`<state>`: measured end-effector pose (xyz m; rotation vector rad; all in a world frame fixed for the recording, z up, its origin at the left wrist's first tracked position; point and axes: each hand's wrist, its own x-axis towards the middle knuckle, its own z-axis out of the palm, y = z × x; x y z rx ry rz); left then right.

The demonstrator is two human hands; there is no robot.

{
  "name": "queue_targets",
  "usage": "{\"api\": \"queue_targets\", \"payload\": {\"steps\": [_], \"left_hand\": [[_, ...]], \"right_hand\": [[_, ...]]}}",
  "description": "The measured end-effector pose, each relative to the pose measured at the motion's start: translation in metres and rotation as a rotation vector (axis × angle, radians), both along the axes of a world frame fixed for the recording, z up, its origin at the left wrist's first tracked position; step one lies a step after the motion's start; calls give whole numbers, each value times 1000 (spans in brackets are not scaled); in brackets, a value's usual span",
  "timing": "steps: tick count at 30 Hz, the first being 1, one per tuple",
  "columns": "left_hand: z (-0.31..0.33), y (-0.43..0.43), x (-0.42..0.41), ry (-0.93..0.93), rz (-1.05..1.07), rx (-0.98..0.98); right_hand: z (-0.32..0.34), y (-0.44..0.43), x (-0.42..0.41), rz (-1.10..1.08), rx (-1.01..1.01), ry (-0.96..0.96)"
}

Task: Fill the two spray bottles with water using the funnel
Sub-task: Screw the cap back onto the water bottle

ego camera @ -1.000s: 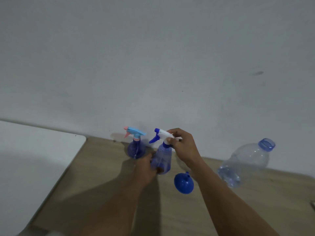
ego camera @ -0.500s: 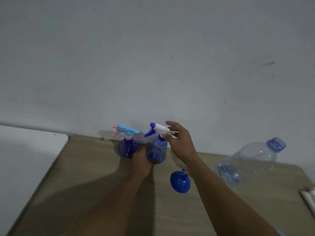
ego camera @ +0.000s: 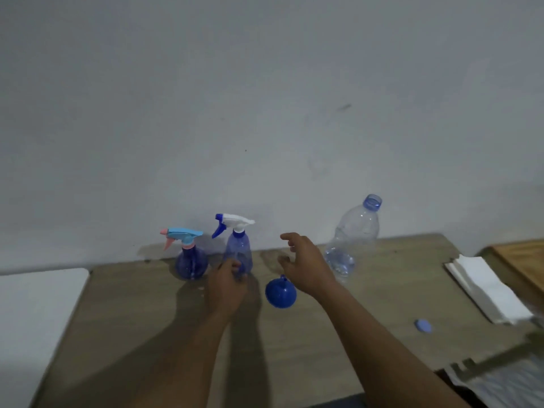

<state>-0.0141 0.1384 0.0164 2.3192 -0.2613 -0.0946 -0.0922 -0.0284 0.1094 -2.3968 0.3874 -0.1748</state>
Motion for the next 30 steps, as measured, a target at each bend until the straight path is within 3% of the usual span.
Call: {"api": "queue_targets", "payload": {"steps": [4,13,23,30], "left_hand": [[33,-37,-15,-9,-99,-157],[81,-129,-50,25,-325,-219],[73,-199,-71,101,-215,-345],[61,-209,-79,15,-69,-356]], "right_hand": [[-9,-28,-44,-40,-55,70],[-41,-119,-122,-200,-159,234],[-97,-226,-181,-188,-198,458],[-125,-267,-198,-146,-335,543]]}}
